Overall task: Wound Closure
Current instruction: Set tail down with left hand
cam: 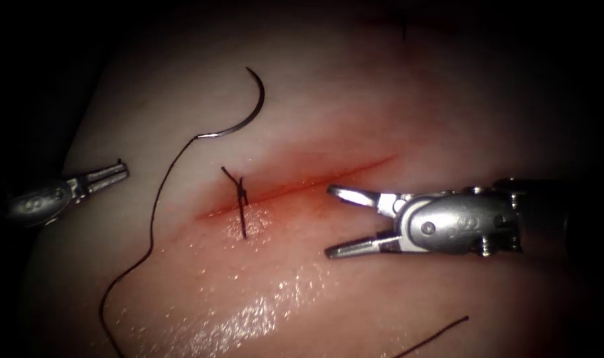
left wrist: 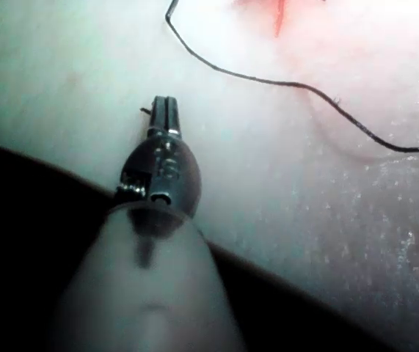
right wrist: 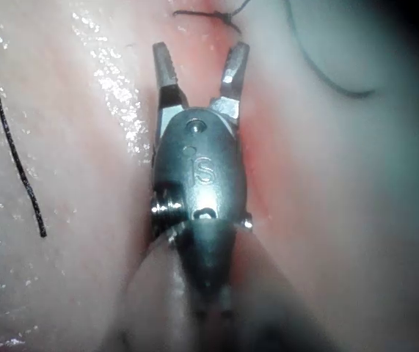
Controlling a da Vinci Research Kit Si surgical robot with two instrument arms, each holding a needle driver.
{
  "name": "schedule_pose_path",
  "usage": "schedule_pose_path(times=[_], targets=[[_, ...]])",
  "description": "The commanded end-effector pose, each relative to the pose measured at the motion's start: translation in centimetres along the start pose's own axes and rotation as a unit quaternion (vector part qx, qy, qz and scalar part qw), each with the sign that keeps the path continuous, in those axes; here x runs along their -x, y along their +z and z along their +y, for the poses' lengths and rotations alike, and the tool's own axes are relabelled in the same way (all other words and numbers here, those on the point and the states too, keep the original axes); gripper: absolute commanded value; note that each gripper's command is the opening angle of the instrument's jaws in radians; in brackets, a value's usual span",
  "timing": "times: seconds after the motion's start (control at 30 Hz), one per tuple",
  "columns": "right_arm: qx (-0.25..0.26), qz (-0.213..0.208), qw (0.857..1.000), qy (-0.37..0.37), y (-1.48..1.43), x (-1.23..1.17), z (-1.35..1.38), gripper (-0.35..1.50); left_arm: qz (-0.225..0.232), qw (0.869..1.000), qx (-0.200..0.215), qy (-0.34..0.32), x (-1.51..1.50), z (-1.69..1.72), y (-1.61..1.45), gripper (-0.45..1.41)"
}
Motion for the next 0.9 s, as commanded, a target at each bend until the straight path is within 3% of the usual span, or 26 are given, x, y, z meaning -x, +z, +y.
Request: schedule_pose_path(times=[0.03, 0.07, 0.1, 0.13, 0.2, 0.5, 0.63, 0.77, 0.8, 0.9], targets=[[0.003, -0.002, 1.000, 0.005, 0.08, 0.03, -0.03, 1.48, -0.005, 1.000, 0.001, -0.009, 0.11, 0.03, 0.10, -0.45], [0.005, -0.004, 1.000, 0.004, 0.07, 0.04, -0.04, 1.48, -0.008, 1.000, 0.002, -0.026, 0.21, 0.06, 0.12, -0.25], [0.007, -0.007, 1.000, 0.007, 0.06, 0.04, -0.04, 1.48, -0.015, 0.999, 0.002, -0.046, 0.33, 0.09, 0.13, 0.15], [0.007, -0.007, 1.000, 0.007, 0.06, 0.04, -0.04, 1.48, -0.015, 0.999, 0.002, -0.046, 0.33, 0.09, 0.13, 0.15], [0.008, -0.009, 1.000, 0.012, 0.03, 0.04, -0.05, 1.48, -0.019, 0.996, 0.001, -0.083, 0.42, 0.10, 0.12, 0.52], [0.002, -0.029, 0.998, 0.063, -0.06, 0.02, -0.09, 1.48, -0.038, 0.989, -0.021, -0.138, 0.51, 0.21, -0.24, 0.61], [0.014, -0.040, 0.996, 0.081, -0.09, 0.01, -0.10, 1.48, -0.067, 0.984, -0.020, -0.165, 0.51, 0.33, -0.44, 0.44], [0.018, -0.056, 0.995, 0.086, -0.09, 0.00, -0.11, 1.48, -0.087, 0.964, 0.029, -0.249, 0.56, 0.46, -0.56, 0.36], [0.019, -0.058, 0.994, 0.087, -0.09, -0.01, -0.12, 1.48, -0.083, 0.955, 0.063, -0.277, 0.60, 0.52, -0.60, 0.36], [0.018, -0.058, 0.994, 0.089, -0.10, -0.01, -0.14, 1.48, -0.079, 0.947, 0.089, -0.297, 0.64, 0.57, -0.63, 0.36]])
